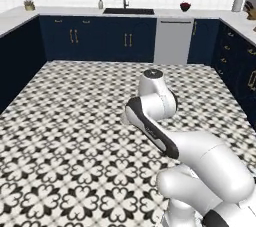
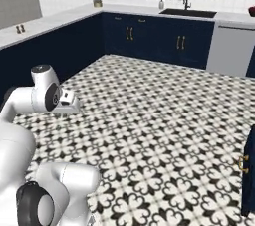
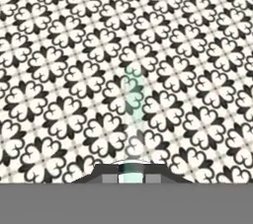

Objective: Take a straw from the drawer in front and place it inside the glass cup on the dining counter.

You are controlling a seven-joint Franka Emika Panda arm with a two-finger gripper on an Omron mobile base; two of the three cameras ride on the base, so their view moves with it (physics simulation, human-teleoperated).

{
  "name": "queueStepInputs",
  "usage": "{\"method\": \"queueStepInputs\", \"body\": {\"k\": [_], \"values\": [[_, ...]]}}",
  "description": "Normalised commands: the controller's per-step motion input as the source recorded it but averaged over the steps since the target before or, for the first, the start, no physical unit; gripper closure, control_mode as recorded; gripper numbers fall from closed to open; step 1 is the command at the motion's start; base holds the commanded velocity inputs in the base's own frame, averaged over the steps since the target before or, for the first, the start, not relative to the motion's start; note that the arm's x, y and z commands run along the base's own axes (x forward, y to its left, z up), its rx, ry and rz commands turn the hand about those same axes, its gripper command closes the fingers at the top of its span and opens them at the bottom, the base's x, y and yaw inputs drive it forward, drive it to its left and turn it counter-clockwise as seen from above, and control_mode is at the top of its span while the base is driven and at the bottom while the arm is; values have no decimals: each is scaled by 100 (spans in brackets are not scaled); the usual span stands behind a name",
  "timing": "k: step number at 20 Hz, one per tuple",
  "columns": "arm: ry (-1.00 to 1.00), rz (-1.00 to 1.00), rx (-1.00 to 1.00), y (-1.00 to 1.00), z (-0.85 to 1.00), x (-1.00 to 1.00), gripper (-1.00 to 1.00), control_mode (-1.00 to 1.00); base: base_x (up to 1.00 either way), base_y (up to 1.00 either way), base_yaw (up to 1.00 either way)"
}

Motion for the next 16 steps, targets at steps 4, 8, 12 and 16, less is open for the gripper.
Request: {"method": "queueStepInputs", "body": {"k": [4,8,12,16], "values": [[0,0,0,0,0,0,100,100,49,100,-21],[0,0,0,0,0,0,100,100,45,100,-29],[0,0,0,0,0,0,100,100,39,100,-28],[0,0,0,0,0,0,100,100,30,100,-26]]}}
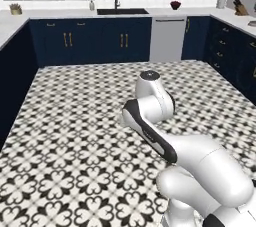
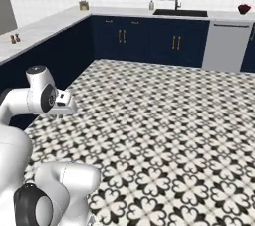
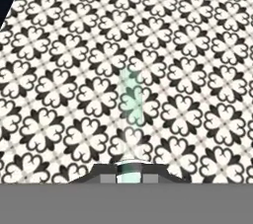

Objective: Take a straw from the drawer in front and place it inside the glass cup on the dining counter.

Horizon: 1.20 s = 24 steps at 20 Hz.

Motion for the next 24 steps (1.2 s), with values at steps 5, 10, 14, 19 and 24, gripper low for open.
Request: {"method": "queueStepInputs", "body": {"k": [5,10,14,19,24], "values": [[0,0,0,0,0,0,100,100,18,100,-21],[0,0,0,0,0,0,100,100,3,100,-20],[0,0,0,0,0,0,100,100,4,100,-20],[0,0,0,0,0,0,100,100,1,100,-20],[0,0,0,0,0,0,100,100,0,100,-19]]}}
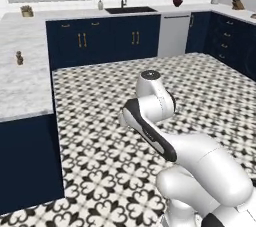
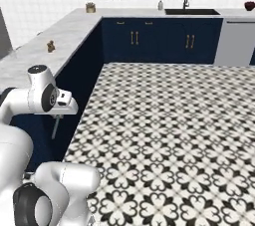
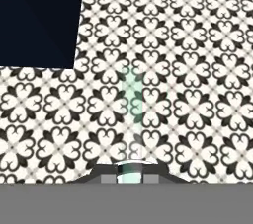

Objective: Take a straw from the drawer in front and place it inside the glass cup on the dining counter.

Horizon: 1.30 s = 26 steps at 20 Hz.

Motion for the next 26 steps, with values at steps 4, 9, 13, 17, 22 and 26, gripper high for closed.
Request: {"method": "queueStepInputs", "body": {"k": [4,9,13,17,22,26], "values": [[0,0,0,0,0,0,100,100,0,100,-20],[0,0,0,0,0,0,100,100,0,100,-21],[0,0,0,0,0,0,100,100,1,100,-23],[0,0,0,0,0,0,100,100,4,100,-26],[0,0,0,0,0,0,100,100,9,100,-32],[0,0,0,0,0,0,100,100,13,100,-34]]}}
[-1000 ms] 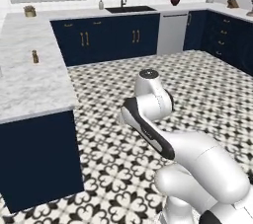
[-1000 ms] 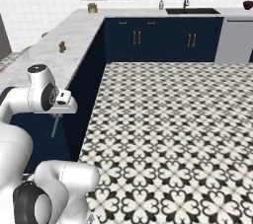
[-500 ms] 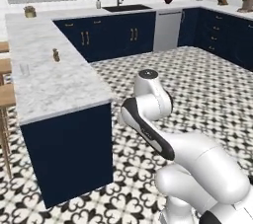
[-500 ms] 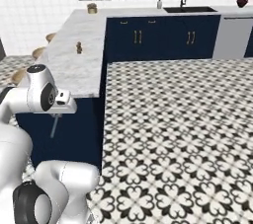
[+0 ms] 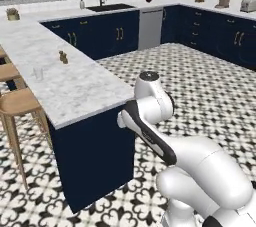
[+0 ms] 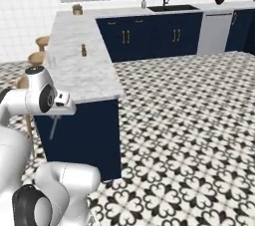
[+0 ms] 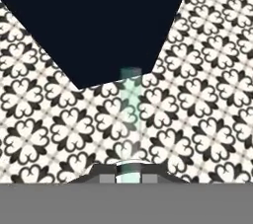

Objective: Take a straw from the drawer in front and place it inside the glass cup on the dining counter.

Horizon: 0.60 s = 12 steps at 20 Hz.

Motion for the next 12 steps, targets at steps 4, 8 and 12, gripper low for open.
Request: {"method": "queueStepInputs", "body": {"k": [4,8,12], "values": [[0,0,0,0,0,0,100,100,14,100,-34],[0,0,0,0,0,0,100,100,4,100,-35],[0,0,0,0,0,0,100,100,0,100,-35]]}}
